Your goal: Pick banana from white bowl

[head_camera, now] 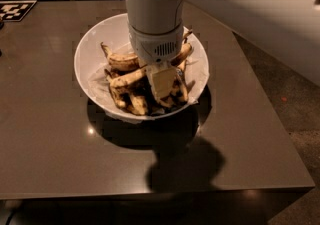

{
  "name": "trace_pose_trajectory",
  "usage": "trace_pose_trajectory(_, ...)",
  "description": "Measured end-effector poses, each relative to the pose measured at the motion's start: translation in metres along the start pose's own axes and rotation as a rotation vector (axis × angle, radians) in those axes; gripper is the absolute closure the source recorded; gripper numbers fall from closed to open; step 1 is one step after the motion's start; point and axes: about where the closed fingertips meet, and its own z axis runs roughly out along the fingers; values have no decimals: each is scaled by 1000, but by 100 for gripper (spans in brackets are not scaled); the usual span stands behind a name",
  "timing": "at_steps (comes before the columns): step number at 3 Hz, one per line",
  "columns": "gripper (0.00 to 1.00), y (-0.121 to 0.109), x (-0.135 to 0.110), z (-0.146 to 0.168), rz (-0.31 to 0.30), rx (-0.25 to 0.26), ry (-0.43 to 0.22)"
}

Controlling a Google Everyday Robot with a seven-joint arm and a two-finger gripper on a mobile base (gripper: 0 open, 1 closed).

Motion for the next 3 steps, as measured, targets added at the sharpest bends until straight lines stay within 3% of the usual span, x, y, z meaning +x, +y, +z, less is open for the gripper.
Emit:
trace_pose_trajectory(1, 84, 0, 0, 0, 0, 0, 0)
trace_pose_trajectory(2, 100, 0, 0, 0, 0, 0, 0)
trace_pose_trajectory(3, 100, 0, 0, -2, 0, 0, 0)
